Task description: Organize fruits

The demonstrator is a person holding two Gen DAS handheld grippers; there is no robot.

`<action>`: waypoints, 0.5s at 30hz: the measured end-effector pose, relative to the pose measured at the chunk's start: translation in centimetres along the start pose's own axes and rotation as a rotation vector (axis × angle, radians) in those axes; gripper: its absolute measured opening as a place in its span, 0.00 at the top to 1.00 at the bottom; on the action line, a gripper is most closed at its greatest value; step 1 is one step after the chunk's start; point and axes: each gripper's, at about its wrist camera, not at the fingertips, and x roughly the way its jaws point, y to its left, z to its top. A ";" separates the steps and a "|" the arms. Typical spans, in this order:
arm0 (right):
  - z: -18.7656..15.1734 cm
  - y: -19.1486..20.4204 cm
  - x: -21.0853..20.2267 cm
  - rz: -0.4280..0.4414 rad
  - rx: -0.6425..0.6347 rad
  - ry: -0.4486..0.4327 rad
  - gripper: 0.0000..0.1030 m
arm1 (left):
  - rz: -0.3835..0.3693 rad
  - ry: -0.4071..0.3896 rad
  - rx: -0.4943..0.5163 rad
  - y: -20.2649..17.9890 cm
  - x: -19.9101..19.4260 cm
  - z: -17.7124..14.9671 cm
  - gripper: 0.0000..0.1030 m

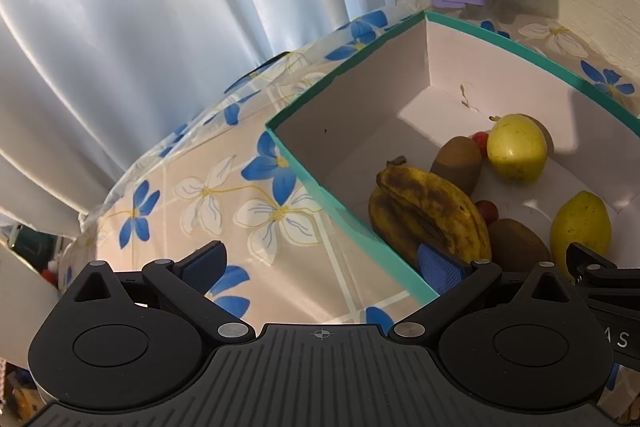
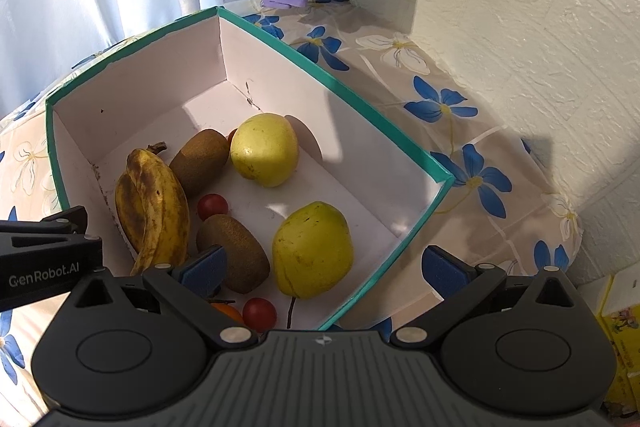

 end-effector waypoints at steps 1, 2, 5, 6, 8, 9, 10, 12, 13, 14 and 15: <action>0.0 0.0 0.0 0.000 0.000 0.000 0.00 | 0.001 -0.001 0.000 0.0 0.0 0.0 0.00; 0.0 0.0 0.0 0.001 0.000 0.000 0.00 | 0.000 -0.001 0.000 0.0 0.0 0.0 0.00; 0.0 0.0 0.0 -0.001 0.000 0.001 0.00 | 0.001 -0.001 0.002 0.0 0.0 0.0 0.00; 0.0 0.0 0.0 0.000 -0.001 0.001 0.00 | 0.000 0.000 0.000 0.0 0.0 0.0 0.00; 0.1 0.0 0.1 0.001 0.000 0.002 0.00 | 0.000 0.000 0.000 0.0 0.0 0.0 0.00; 0.1 0.0 0.1 0.001 0.000 0.002 0.00 | 0.000 0.000 0.000 0.0 0.0 0.0 0.00; 0.1 0.0 0.1 0.002 0.000 0.003 0.00 | 0.000 0.000 -0.001 0.0 0.0 0.0 0.00; 0.1 0.0 0.1 0.004 0.000 0.002 0.00 | -0.001 0.001 -0.001 0.0 0.0 0.0 0.00; 0.1 0.0 0.1 0.003 -0.001 0.001 0.00 | -0.001 0.001 -0.001 0.0 0.1 0.0 0.00; 0.1 0.0 0.1 0.002 -0.002 0.000 0.00 | -0.001 0.000 0.000 0.0 0.1 0.0 0.00; 0.1 0.0 0.1 0.001 -0.003 -0.001 0.00 | 0.000 -0.001 0.002 0.0 0.1 0.0 0.00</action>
